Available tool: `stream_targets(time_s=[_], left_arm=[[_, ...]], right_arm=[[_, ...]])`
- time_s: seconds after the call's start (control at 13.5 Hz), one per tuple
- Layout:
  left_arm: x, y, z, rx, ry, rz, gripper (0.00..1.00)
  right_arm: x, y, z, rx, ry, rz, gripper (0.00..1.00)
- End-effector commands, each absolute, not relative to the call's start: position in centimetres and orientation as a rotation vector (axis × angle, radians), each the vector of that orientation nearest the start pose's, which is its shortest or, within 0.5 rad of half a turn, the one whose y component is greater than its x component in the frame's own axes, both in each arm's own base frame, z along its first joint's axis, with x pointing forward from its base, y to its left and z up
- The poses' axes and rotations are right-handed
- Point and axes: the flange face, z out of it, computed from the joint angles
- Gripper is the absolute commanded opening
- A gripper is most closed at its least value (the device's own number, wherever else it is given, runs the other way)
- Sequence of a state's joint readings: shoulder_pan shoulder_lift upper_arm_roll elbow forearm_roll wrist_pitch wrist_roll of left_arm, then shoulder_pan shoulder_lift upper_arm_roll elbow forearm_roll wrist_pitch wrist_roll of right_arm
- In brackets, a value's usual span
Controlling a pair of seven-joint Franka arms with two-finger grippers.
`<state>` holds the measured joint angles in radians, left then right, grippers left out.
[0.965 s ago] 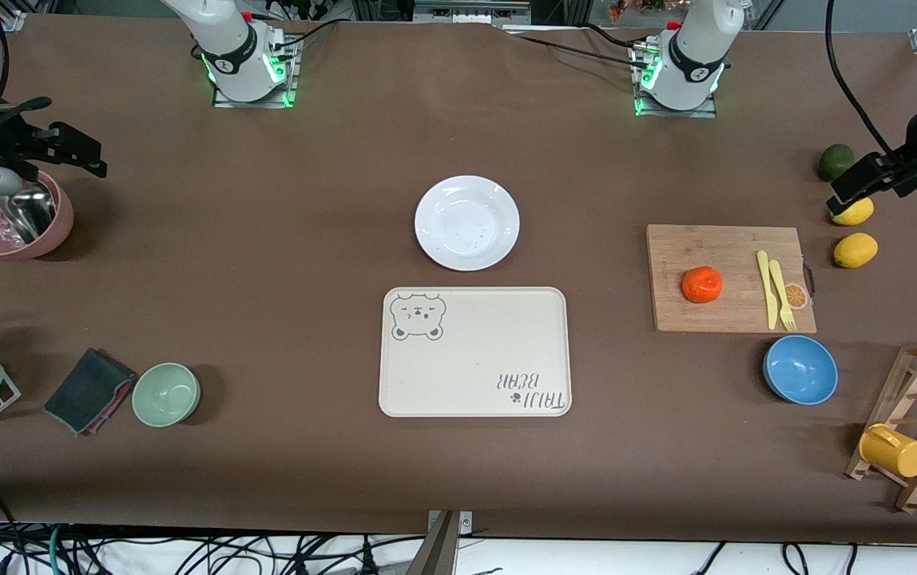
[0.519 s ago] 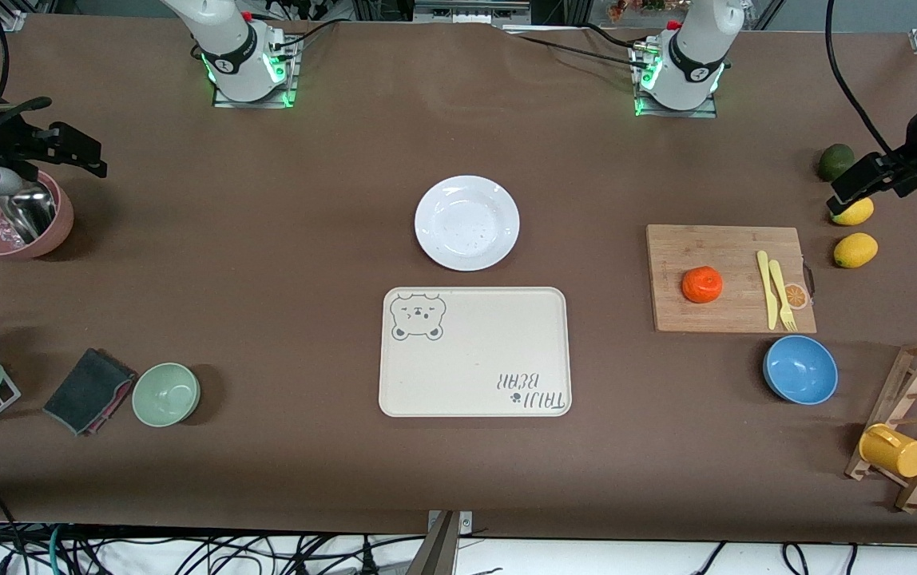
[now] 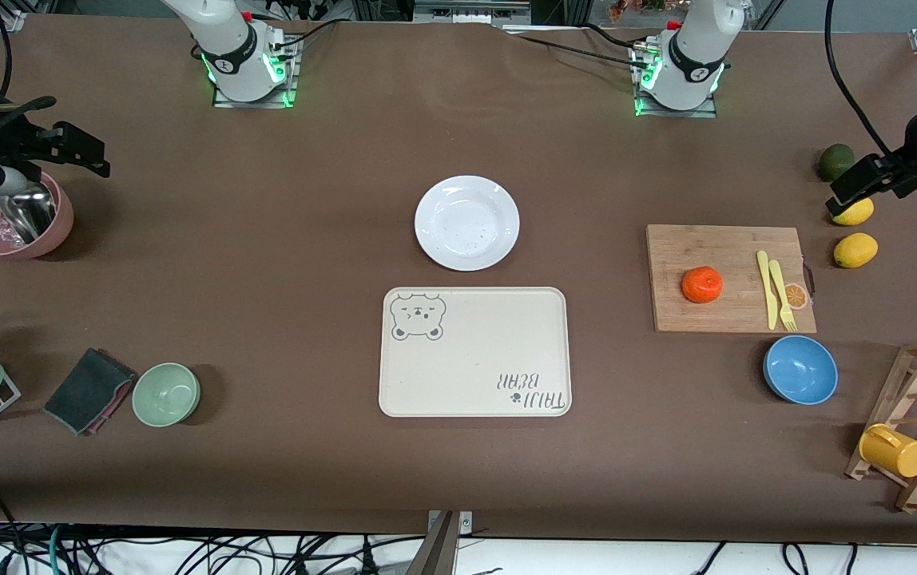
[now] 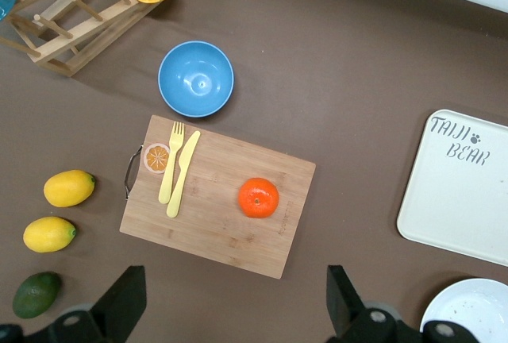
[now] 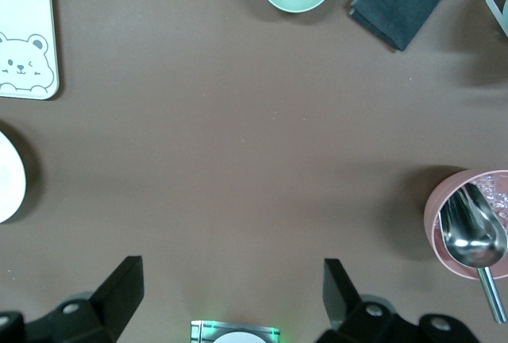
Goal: Place orange and plate with both arms
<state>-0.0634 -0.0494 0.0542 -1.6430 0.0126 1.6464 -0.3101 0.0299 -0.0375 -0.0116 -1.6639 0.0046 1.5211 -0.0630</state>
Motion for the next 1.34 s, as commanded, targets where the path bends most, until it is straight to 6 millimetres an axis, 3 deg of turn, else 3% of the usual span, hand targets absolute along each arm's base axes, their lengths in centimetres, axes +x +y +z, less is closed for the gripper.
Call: stream_targets(time_s=[0.0, 0.59, 1.26], left_arm=[[54.9, -0.2, 63.0, -3.079, -0.479, -0.086, 1.00], [55.9, 0.1, 61.1, -3.069, -0.486, -0.033, 1.00], [56.8, -0.9, 59.0, -3.076, -0.438, 0.003, 1.00]], right_arm=[[53.3, 1.3, 60.4, -3.117, -0.137, 0.160, 1.00], [53.3, 1.0, 60.4, -3.115, -0.127, 0.162, 1.00], [53.3, 1.0, 60.3, -3.115, -0.127, 0.164, 1.00]])
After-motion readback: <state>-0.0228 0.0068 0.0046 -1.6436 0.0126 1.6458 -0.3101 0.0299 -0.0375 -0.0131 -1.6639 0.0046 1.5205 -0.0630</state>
